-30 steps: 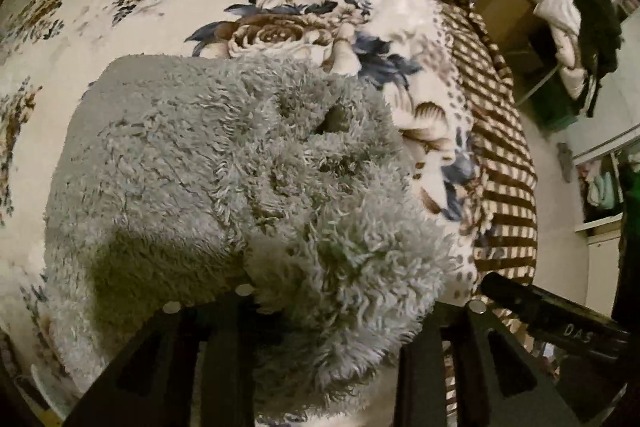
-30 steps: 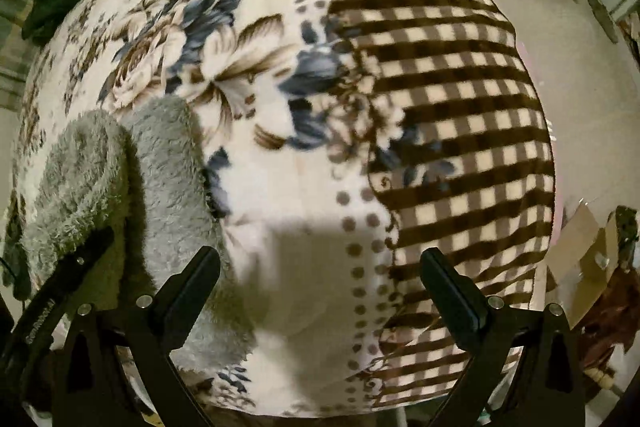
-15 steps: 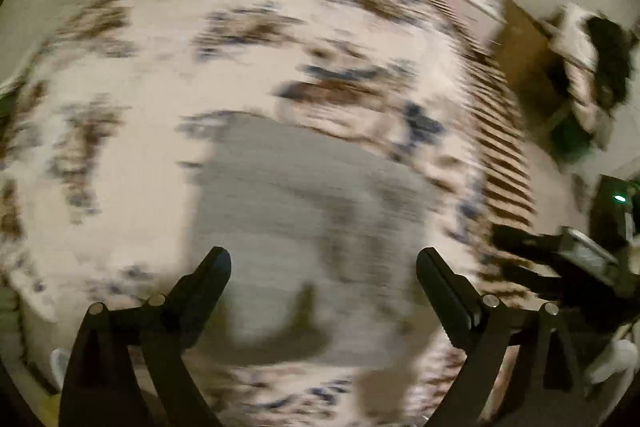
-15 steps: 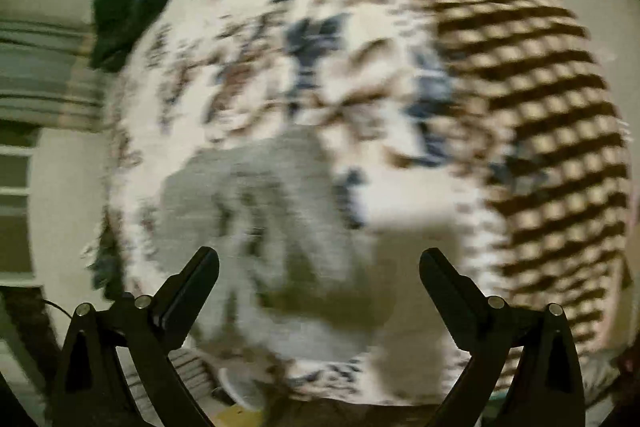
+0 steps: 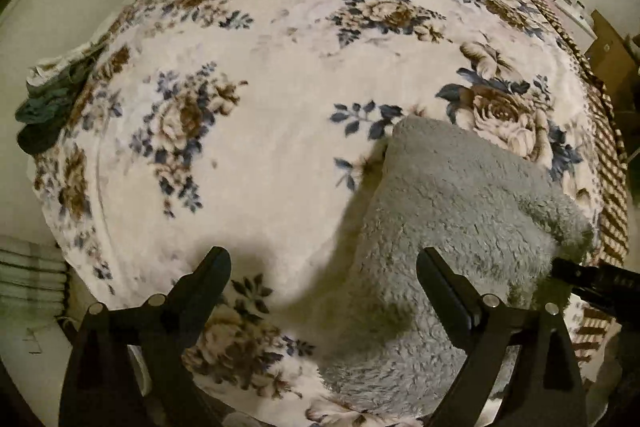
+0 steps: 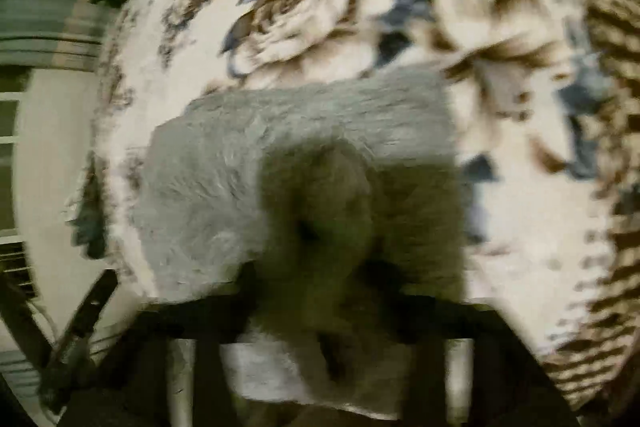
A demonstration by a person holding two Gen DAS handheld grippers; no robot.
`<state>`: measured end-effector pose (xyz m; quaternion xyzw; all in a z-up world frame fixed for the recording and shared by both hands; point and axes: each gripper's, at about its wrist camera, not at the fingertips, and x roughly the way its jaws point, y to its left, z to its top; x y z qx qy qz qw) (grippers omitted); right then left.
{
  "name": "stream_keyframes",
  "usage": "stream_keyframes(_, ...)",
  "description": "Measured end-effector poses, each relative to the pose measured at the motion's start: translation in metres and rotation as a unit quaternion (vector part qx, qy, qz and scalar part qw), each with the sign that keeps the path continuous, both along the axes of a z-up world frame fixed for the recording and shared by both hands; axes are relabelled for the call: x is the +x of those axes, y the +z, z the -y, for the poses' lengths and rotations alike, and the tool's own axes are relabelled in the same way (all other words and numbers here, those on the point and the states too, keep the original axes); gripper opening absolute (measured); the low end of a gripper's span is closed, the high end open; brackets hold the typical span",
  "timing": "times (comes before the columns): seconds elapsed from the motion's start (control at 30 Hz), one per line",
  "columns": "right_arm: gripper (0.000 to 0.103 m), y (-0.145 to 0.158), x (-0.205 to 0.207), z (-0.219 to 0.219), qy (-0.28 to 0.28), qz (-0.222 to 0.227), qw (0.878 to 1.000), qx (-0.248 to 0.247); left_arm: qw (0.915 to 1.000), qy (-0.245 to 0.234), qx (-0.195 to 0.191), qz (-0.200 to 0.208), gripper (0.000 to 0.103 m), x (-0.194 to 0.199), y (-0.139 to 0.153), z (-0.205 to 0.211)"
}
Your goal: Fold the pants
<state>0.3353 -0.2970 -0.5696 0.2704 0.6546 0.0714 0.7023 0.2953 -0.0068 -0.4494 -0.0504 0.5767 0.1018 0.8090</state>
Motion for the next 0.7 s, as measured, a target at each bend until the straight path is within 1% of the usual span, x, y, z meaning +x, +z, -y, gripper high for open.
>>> stream_keyframes(0.03, 0.027, 0.008, -0.005, 0.006, -0.01, 0.01, 1.0, -0.005, 1.0, -0.001, -0.007, -0.001, 0.095, 0.001, 0.0, 0.0)
stream_keyframes(0.1, 0.025, 0.027, -0.018, 0.023, -0.029, 0.028, 0.999, -0.014, 0.9996, -0.006, -0.027, 0.0, 0.095, 0.001, 0.002, 0.004)
stream_keyframes(0.23, 0.024, 0.055, -0.046, 0.068, -0.089, 0.032, 0.995, -0.032, 0.9979, -0.032, -0.057, -0.001, 0.095, 0.006, -0.001, 0.021)
stream_keyframes(0.33, 0.024, 0.052, -0.062, 0.105, -0.132, 0.016, 0.99, -0.054, 0.9959, -0.06, -0.065, -0.014, 0.095, 0.016, -0.016, 0.042)
stream_keyframes(0.37, 0.024, 0.044, -0.065, 0.115, -0.142, 0.005, 0.988, -0.06, 0.9948, -0.074, -0.065, -0.023, 0.095, 0.021, -0.026, 0.052)
stream_keyframes(0.4, 0.025, 0.03, -0.067, 0.123, -0.147, -0.013, 0.987, -0.065, 0.9939, -0.084, -0.066, -0.03, 0.095, 0.024, -0.035, 0.059)
stream_keyframes(0.43, 0.029, 0.014, -0.068, 0.128, -0.145, -0.03, 0.987, -0.067, 0.993, -0.092, -0.064, -0.036, 0.095, 0.028, -0.043, 0.065)
stream_keyframes(0.47, 0.038, -0.012, -0.066, 0.131, -0.134, -0.059, 0.987, -0.062, 0.9924, -0.098, -0.058, -0.045, 0.095, 0.031, -0.053, 0.07)
stream_keyframes(0.5, 0.044, -0.03, -0.066, 0.133, -0.125, -0.087, 0.987, -0.056, 0.9922, -0.101, -0.053, -0.051, 0.095, 0.033, -0.058, 0.073)
stream_keyframes(0.53, 0.05, -0.045, -0.069, 0.136, -0.13, -0.112, 0.984, -0.035, 0.9918, -0.103, -0.048, -0.057, 0.095, 0.036, -0.064, 0.075)
stream_keyframes(0.57, 0.06, -0.055, -0.076, 0.141, -0.152, -0.126, 0.98, 0.002, 0.9917, -0.103, -0.046, -0.06, 0.095, 0.037, -0.067, 0.075)
stream_keyframes(0.63, 0.074, -0.047, -0.086, 0.145, -0.165, -0.111, 0.98, 0.017, 0.992, -0.101, -0.045, -0.061, 0.095, 0.038, -0.067, 0.071)
stream_keyframes(0.7, 0.076, -0.032, -0.098, 0.142, -0.163, -0.086, 0.983, 0.024, 0.9922, -0.098, -0.048, -0.059, 0.095, 0.037, -0.066, 0.067)
